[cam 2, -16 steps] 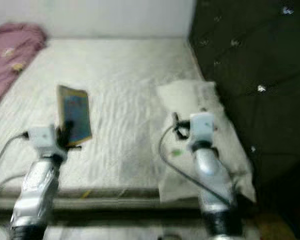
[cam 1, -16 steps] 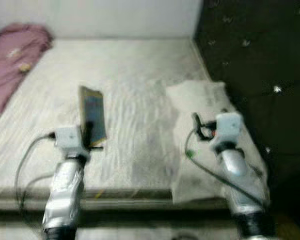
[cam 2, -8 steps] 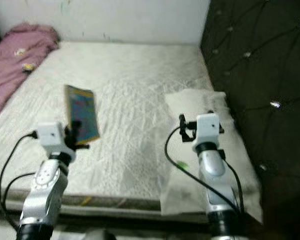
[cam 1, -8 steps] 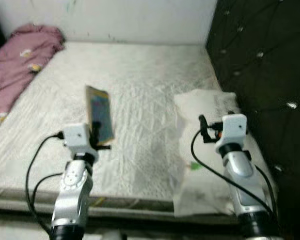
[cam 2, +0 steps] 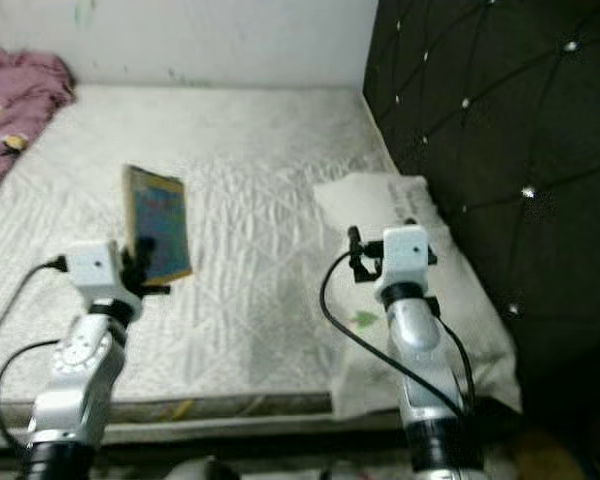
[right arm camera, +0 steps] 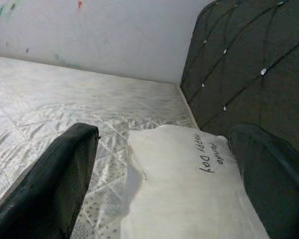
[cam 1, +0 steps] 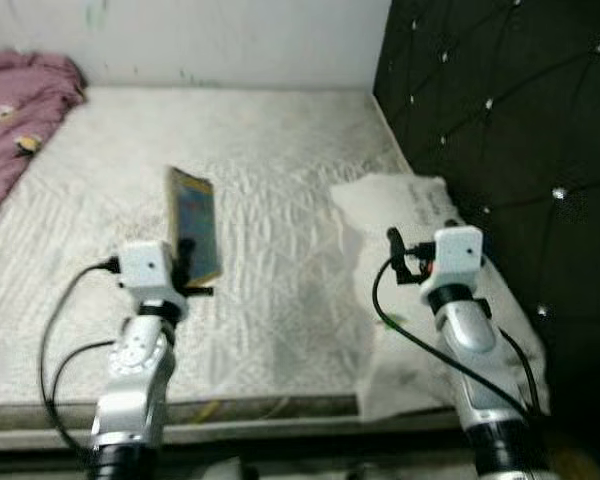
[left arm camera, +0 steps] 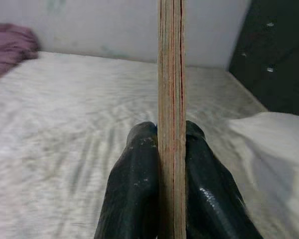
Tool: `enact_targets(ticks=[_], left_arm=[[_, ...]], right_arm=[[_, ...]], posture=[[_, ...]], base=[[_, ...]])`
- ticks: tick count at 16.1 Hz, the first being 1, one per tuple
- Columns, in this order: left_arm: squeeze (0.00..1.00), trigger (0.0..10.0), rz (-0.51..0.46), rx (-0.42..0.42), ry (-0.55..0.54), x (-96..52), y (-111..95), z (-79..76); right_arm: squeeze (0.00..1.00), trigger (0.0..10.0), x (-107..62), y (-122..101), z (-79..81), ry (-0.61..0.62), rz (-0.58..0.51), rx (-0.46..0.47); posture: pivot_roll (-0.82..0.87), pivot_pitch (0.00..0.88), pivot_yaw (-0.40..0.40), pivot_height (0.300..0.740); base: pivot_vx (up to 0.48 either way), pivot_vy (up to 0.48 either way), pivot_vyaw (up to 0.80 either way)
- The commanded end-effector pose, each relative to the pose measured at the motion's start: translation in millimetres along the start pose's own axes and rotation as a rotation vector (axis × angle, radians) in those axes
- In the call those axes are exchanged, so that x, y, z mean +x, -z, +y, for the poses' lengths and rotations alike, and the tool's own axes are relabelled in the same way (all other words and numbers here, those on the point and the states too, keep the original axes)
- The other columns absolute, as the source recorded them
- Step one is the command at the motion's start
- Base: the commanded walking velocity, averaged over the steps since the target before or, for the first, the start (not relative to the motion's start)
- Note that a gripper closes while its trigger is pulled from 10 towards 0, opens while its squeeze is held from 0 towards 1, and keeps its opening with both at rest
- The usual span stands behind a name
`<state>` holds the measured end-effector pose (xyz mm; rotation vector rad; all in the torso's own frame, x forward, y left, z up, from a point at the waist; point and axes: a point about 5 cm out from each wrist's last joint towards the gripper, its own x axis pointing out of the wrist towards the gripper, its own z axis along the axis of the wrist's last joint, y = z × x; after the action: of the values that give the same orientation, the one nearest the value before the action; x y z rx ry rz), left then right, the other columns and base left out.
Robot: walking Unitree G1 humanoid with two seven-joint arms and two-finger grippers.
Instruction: Clean up the room
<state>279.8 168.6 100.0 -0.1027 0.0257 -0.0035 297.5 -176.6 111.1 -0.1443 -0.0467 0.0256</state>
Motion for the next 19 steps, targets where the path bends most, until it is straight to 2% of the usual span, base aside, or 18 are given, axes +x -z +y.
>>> enact_targets(ticks=[1, 3, 4, 7, 9, 10, 11, 12, 14, 19], left_arm=[[0.0, 10.0, -0.028, -0.025, 0.035, 1.9, -7.8, -9.0], [0.0, 10.0, -0.019, -0.078, 0.043, -1.5, -9.3, -9.3], [0.0, 10.0, -0.042, -0.058, 0.057, -5.8, -10.4, -6.8], [0.0, 10.0, -0.06, 0.025, -0.025, -22.5, -6.7, 8.4], [0.0, 10.0, -0.038, 0.057, -0.044, -37.8, 0.2, 13.6], [0.0, 10.0, -0.005, 0.11, -0.1, -46.7, 7.1, 18.1], [0.0, 10.0, 0.008, 0.111, -0.098, -51.4, 9.9, 17.7], [0.0, 10.0, 0.002, 0.103, -0.081, -53.8, 9.6, 16.1], [0.0, 10.0, -0.008, 0.104, -0.053, -52.4, 9.1, 10.9], [0.0, 10.0, -0.004, 0.136, -0.06, -51.2, 8.5, 9.7]], right_arm=[[0.0, 10.0, 0.1, -1.5, -5.9, 0.017, -0.004, -0.006], [0.0, 10.0, -1.7, -2.0, -7.2, 0.018, -0.004, -0.008], [0.0, 10.0, -4.9, -0.7, -7.1, 0.018, 0.001, -0.008], [0.0, 10.0, -17.0, 3.5, -6.9, 0.032, 0.016, 0.006], [0.0, 10.0, -27.0, 6.2, -3.6, 0.024, 0.021, -0.017], [0.0, 10.0, -34.0, 5.5, 3.5, -0.008, 0.009, -0.065], [0.0, 10.0, -37.0, 12.0, 4.3, -0.006, 0.06, -0.044], [0.0, 10.0, -38.5, 16.1, 3.7, -0.003, 0.089, -0.038], [0.0, 10.0, -38.8, 29.4, 2.1, 0.008, 0.17, 0.032], [0.0, 10.0, -39.7, 24.8, 10.6, -0.041, 0.144, 0.069]], posture=[[-0.03, 0.0, 0.013, 0.74], [-0.03, 0.0, 0.008, 0.74], [-0.03, 0.0, 0.01, 0.74], [-0.02, 0.015, 0.011, 0.74], [-0.01, 0.012, 0.003, 0.74], [-0.01, 0.009, 0.001, 0.74], [0.0, 0.008, -0.002, 0.74], [0.0, 0.008, -0.001, 0.74], [0.0, 0.006, 0.0, 0.74], [0.0, 0.006, 0.008, 0.74]], base=[[0.0, 0.0, 0.0], [0.0, 0.0, 0.0], [0.0, 0.0, 0.0], [0.0, 0.0, 0.0], [0.0, 0.0, 0.0], [0.0, 0.0, 0.0], [0.0, 0.0, 0.0], [0.0, 0.0, 0.0], [0.0, 0.0, 0.0], [0.0, 0.0, 0.0]])
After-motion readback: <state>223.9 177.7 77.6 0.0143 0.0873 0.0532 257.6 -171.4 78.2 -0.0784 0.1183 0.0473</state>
